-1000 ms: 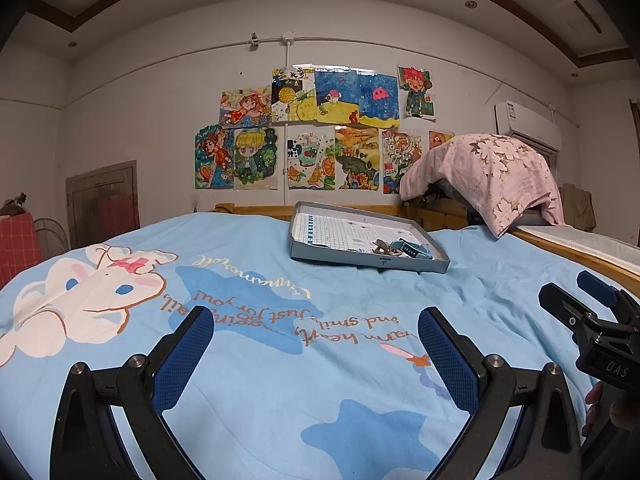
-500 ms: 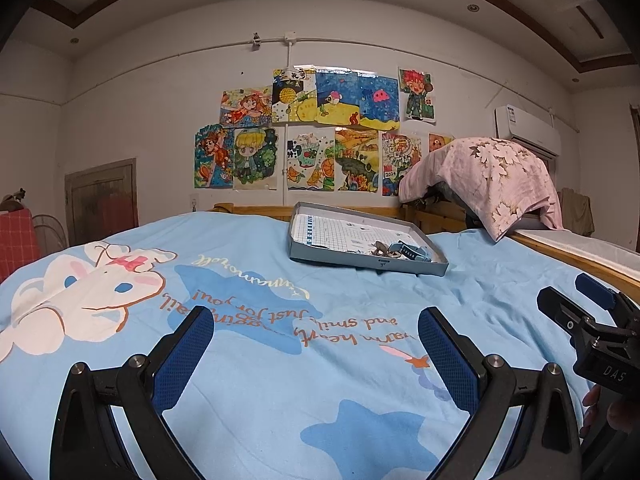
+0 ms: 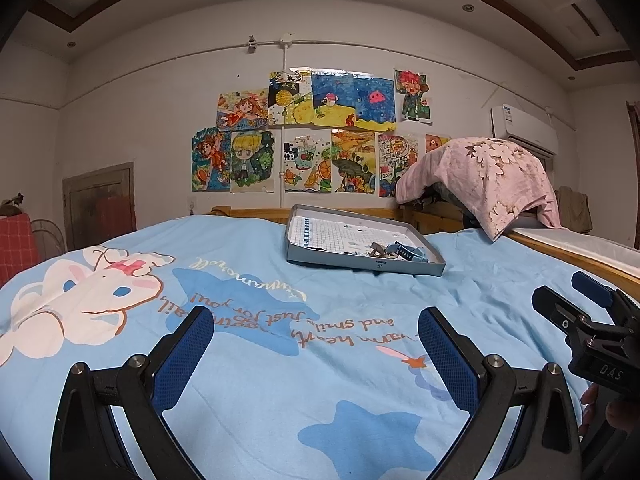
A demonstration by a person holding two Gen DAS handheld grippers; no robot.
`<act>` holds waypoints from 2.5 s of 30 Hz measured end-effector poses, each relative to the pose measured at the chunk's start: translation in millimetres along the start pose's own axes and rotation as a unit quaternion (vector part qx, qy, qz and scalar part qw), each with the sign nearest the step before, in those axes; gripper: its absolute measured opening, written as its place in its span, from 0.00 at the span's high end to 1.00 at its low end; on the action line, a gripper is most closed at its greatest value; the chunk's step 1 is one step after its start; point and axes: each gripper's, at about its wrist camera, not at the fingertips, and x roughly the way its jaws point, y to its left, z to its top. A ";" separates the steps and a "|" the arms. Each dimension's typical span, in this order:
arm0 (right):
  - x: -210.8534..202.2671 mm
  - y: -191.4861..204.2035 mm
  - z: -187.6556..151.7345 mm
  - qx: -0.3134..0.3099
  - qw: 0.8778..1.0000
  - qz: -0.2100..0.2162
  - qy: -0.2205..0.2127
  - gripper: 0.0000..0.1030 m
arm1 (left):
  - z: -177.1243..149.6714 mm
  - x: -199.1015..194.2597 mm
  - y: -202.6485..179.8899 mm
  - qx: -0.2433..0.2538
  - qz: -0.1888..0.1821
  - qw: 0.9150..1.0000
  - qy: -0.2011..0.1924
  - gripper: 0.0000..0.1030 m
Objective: Organize jewelry
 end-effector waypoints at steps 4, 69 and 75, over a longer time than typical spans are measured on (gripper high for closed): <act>0.0 -0.1 0.2 0.000 1.000 0.000 0.000 0.01 | 0.6 -0.9 -1.0 0.000 0.000 1.000 0.000 0.00; 0.5 -0.1 -0.5 0.001 1.000 0.001 0.001 0.01 | -5.8 7.0 4.0 -0.020 0.006 1.000 0.016 0.00; 0.5 -0.3 -0.4 0.001 1.000 0.002 0.001 0.01 | -6.1 7.3 4.8 -0.020 0.006 1.000 0.016 0.00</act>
